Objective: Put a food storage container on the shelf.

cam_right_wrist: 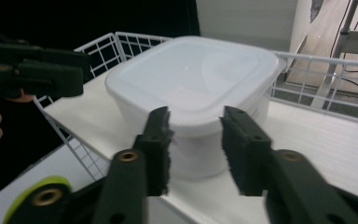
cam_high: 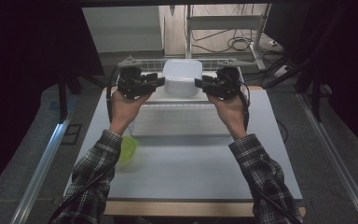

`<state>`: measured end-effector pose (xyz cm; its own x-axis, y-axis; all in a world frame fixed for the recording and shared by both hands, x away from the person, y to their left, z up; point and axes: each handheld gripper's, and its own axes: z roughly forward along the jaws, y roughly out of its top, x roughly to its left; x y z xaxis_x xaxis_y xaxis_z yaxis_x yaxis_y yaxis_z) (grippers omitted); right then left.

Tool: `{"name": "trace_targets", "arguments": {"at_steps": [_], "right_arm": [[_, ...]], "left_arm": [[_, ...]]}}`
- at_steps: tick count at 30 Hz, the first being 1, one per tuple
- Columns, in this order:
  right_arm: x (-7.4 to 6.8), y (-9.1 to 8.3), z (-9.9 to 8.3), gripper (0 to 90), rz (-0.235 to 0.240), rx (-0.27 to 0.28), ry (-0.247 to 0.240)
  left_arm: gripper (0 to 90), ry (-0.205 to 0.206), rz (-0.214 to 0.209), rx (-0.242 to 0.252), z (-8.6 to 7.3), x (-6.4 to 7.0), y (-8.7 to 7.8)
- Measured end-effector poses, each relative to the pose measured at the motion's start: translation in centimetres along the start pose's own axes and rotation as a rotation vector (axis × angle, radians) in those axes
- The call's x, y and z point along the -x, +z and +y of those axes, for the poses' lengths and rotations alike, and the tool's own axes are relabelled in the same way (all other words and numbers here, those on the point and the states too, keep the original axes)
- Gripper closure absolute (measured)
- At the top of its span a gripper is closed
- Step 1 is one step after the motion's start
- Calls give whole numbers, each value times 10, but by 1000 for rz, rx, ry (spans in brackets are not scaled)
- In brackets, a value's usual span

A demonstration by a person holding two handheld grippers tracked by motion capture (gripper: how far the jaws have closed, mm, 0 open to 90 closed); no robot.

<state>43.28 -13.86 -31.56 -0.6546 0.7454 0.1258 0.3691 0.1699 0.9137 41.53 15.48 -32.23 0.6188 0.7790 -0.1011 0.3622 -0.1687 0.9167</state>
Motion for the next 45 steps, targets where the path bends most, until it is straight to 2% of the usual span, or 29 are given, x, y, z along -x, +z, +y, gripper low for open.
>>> {"name": "trace_targets", "arguments": {"at_steps": [2, 4, 6, 9, 11, 15, 18, 22, 30, 35, 40, 43, 45], "right_arm": [[0, -1, -4, 799, -8, -7, -9], [0, 0, -7, 891, -31, -14, -17], [3, 2, -8, 896, -55, -23, -13], [9, 9, -6, 896, -89, -35, 5], [14, 15, -5, 896, -98, -48, 17], [20, 25, -5, 894, -101, -59, 46], [21, 28, -4, 894, -108, -63, 53], [24, 30, -3, 895, -97, -69, 68], [23, 31, -2, 879, -109, -72, 64], [24, 23, -6, 828, -116, -68, 33], [22, 7, -16, 767, -80, -49, 29], [16, -2, -22, 716, -51, -37, 12], [11, -9, -27, 688, -29, -30, 0]], "left_arm": [[753, 15, 28, -14, -2, -1, 0], [842, 10, 59, -29, -2, -4, 2], [893, -8, 74, -55, -1, -9, 8], [897, -12, 109, -96, 1, -13, 19], [897, -15, 124, -101, 2, -14, 27], [894, -8, 129, -125, 5, -14, 38], [894, -2, 132, -128, 5, -12, 41], [895, -31, 103, -122, 2, -12, 37], [873, -27, 97, -112, -1, -11, 33], [834, -35, 74, -93, -7, -10, 18], [765, -38, 29, -60, -23, -4, 0], [724, -38, 2, -31, -31, 2, -11], [692, -31, -11, -32, -37, 7, -19]]}}
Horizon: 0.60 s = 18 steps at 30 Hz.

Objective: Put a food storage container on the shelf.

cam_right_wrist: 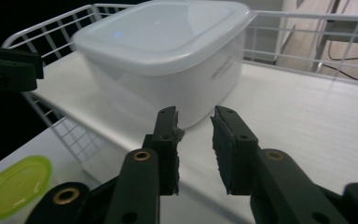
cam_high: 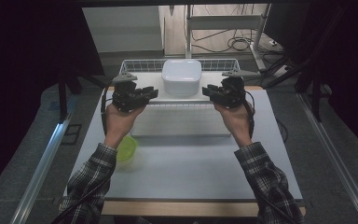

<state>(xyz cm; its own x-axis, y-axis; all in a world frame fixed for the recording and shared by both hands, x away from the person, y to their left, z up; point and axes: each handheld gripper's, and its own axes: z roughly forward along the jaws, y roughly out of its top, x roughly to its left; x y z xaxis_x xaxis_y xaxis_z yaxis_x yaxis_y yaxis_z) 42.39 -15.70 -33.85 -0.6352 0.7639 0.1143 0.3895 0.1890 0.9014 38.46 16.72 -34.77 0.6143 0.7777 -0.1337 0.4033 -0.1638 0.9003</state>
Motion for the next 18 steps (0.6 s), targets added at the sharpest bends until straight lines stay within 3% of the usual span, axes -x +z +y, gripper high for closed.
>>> {"name": "trace_targets", "arguments": {"at_steps": [4, 9, 18], "right_arm": [[-12, -13, -11, 637, 34, 7, -35], [-26, -29, -29, 568, 82, 4, -71], [-37, -43, -70, 461, 104, -31, -107]], "left_arm": [[628, 6, -34, 5, -13, 10, -15], [539, 58, -53, 1, -33, 26, -28], [448, 84, -84, -33, -74, 48, -30]]}}
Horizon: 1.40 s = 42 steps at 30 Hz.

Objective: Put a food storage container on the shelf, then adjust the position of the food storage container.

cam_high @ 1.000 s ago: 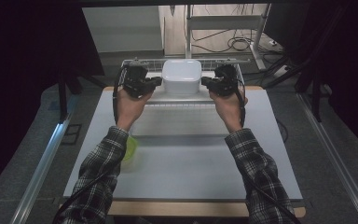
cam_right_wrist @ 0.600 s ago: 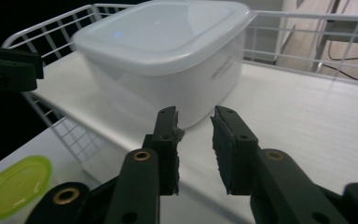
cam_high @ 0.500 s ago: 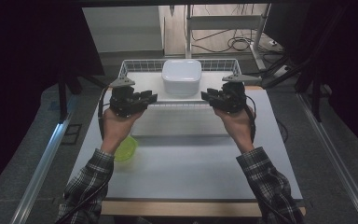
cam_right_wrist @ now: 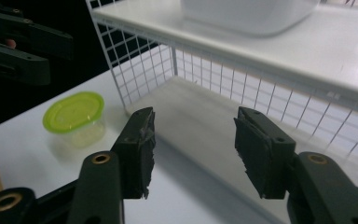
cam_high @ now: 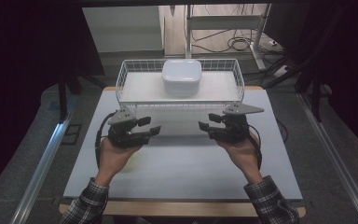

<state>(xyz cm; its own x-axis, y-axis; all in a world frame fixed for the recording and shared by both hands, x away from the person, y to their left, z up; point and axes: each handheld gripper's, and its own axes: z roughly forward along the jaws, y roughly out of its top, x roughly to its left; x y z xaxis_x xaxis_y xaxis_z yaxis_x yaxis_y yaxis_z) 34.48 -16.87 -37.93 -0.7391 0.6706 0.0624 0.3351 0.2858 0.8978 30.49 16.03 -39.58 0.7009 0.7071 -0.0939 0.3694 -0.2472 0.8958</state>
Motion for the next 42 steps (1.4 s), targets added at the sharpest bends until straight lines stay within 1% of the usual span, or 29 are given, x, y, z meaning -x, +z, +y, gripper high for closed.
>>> {"name": "trace_targets", "arguments": {"at_steps": [3, 4, 7, 9, 11, 13, 14, 15, 16, 17, 18, 19, 21, 22, 24, 26, 27, 30, 32, 35, 37, 42], "right_arm": [[-1, -1, -14, 417, -3, -11, -5], [-1, -2, -19, 400, -3, -16, -5], [0, -1, -30, 356, -9, -27, -11], [0, -1, -37, 336, -10, -19, -9], [-1, -1, -45, 306, -2, -18, -11], [-2, 0, -52, 281, 2, -28, -8], [-2, 0, -56, 263, 7, -34, -2], [-3, 0, -60, 251, 11, -40, 2], [-3, 0, -64, 238, 13, -46, 9], [-4, 0, -67, 218, 15, -52, 8], [-4, -1, -71, 201, 17, -55, 9], [-4, -2, -74, 187, 14, -59, 11], [-4, -3, -80, 155, 16, -62, 13], [-4, -4, -83, 138, 18, -62, 13], [-5, -4, -89, 106, 14, -69, 6], [-6, -5, -94, 75, 16, -65, -14], [-8, -5, -97, 75, 11, -65, -23], [-12, -6, -103, 71, 22, -77, -37], [-14, -6, -108, 69, 31, -96, -34], [-16, -5, -117, 65, 36, -129, -33], [-15, -6, -121, 64, 37, -140, -29], [-11, -4, -123, 57, 38, -150, -27]], "left_arm": [[412, -12, -16, -8, -15, 3, 3], [398, -13, -13, -3, -20, 4, 5], [346, 3, 4, -17, -33, 5, 8], [303, 11, 26, -10, -42, 7, 7], [274, 4, 26, -6, -49, 8, 5], [228, 1, 13, 14, -56, 11, 3], [215, 1, 9, 14, -60, 13, 2], [198, 17, -3, 1, -64, 15, 2], [163, 38, -6, -6, -68, 18, 2], [145, 59, 2, -18, -72, 20, 3], [135, 68, 1, -20, -76, 22, 3], [129, 68, -6, -19, -80, 23, 4], [120, 46, -12, -25, -86, 24, 6], [116, 36, -22, -31, -89, 24, 7], [103, 21, -23, -63, -94, 26, 10], [96, 32, -24, -83, -100, 31, 14], [96, 44, -26, -95, -103, 34, 16], [98, 92, -26, -125, -110, 41, 21], [100, 102, -37, -139, -115, 42, 26], [111, 67, -45, -182, -121, 38, 32], [112, 53, -33, -190, -121, 37, 32], [83, 58, -22, -187, -116, 35, 30]]}}
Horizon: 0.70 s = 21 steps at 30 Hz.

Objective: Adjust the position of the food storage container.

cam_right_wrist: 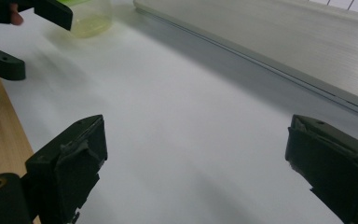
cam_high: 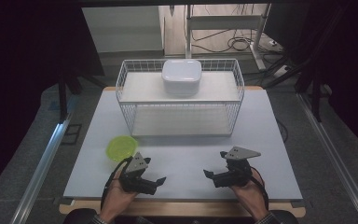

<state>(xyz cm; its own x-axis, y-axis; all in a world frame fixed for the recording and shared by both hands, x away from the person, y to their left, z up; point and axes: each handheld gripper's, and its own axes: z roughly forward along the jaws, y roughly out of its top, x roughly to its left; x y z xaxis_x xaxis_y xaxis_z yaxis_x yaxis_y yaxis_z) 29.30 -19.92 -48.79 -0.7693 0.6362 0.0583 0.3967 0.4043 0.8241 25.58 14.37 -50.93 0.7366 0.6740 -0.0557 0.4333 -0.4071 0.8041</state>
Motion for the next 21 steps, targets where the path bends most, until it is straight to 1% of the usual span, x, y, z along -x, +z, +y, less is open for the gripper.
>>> {"name": "trace_targets", "arguments": {"at_steps": [2, 3, 5, 8, 9, 10, 11, 12, 14, 15, 18, 20, 21], "right_arm": [[1, 2, -1, 57, 3, -4, -1], [0, 3, -1, 56, 6, -8, -2], [-1, 5, -2, 62, 6, -10, -11], [-4, 7, -2, 76, -7, -24, -34], [-4, 7, -2, 77, -7, -25, -36], [-4, 8, -2, 78, -5, -27, -36], [-4, 9, -2, 80, -3, -28, -35], [-4, 9, -3, 82, -3, -30, -35], [-3, 10, -3, 84, -1, -30, -33], [-3, 10, -3, 87, -2, -30, -30], [-3, 10, -3, 97, -6, -31, -35], [-3, 10, -3, 103, -5, -35, -41], [-4, 11, -3, 105, -5, -38, -46]], "left_arm": [[69, 0, -5, 0, 2, -2, -1], [78, -8, 2, -3, 3, -4, -1], [105, -18, 28, -7, 4, -7, -4], [184, -12, 66, 4, 5, -12, -12], [226, -13, 76, 12, 5, -14, -16], [292, -18, 74, 25, 5, -17, -20], [352, -35, 61, 42, 5, -21, -25], [399, -49, 57, 58, 5, -25, -29], [516, -78, 68, 89, 3, -34, -38], [575, -88, 78, 99, 2, -38, -42], [725, -115, 128, 115, -1, -51, -54], [805, -127, 170, 125, -5, -58, -62], [842, -144, 180, 131, -7, -63, -66]]}}
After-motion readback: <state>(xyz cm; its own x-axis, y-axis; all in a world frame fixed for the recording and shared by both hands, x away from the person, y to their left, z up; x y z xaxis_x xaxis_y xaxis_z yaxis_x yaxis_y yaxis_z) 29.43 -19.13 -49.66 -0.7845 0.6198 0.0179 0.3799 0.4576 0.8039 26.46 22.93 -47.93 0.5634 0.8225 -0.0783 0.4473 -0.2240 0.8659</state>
